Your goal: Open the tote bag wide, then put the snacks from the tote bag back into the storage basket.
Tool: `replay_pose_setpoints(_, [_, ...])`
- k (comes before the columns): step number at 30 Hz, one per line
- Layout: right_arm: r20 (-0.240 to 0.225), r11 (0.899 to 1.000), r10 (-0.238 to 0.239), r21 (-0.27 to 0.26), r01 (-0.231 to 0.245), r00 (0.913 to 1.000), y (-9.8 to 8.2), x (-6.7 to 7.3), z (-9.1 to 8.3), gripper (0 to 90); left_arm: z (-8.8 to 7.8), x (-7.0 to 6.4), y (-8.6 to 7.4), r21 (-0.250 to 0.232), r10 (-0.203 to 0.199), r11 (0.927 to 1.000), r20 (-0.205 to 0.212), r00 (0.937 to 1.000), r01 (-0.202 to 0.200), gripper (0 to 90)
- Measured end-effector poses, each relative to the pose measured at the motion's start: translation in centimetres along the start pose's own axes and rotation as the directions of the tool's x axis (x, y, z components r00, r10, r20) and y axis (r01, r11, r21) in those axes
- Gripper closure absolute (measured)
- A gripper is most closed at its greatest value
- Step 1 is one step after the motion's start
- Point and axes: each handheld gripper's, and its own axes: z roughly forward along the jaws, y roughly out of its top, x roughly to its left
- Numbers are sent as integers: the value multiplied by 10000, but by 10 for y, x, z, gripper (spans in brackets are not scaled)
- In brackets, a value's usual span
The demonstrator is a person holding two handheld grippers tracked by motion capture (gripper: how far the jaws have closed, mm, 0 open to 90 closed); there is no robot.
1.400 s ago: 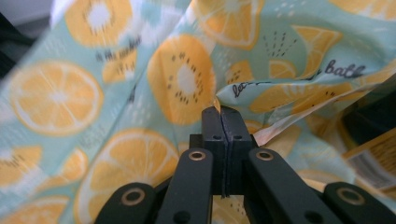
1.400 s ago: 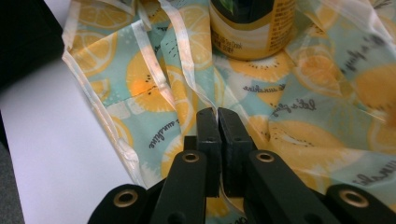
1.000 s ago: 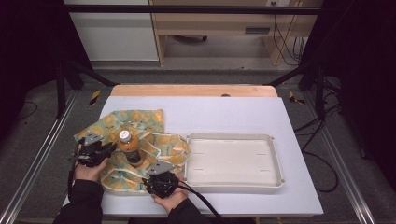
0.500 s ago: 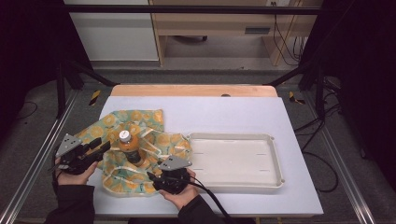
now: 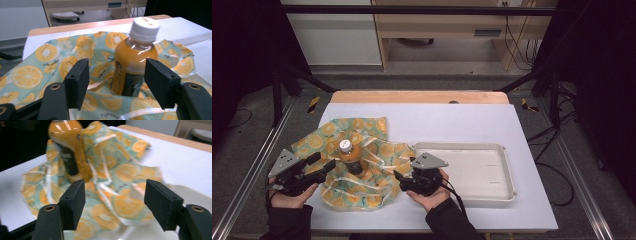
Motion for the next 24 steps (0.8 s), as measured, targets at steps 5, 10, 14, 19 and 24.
replay_pose_setpoints(5, [523, 9999, 133, -12, -133, 9985, -2, -23, -22, 282, 0, -10, 3, -49, 188, 9998, 167, 9997, -187, 331])
replay_pose_setpoints(10, [763, 9996, 212, -196, -198, 9969, -12, -42, -42, 264, 3, -20, 6, -7, 357, 9994, 281, 9990, -357, 305])
replay_pose_setpoints(14, [972, 9997, 190, -153, -176, 9951, -21, -55, -58, 249, 5, -26, 10, -72, 458, 9989, 379, 9982, -456, 288])
replay_pose_setpoints(19, [1202, 9997, 228, -88, -219, 9925, -35, -71, -77, 237, 7, -31, 16, -105, 552, 9984, 379, 9978, -548, 278])
replay_pose_setpoints(24, [1458, 9995, 310, -25, -309, 9888, -44, -83, -94, 227, 10, -35, 21, -117, 668, 9977, 362, 9971, -664, 276])
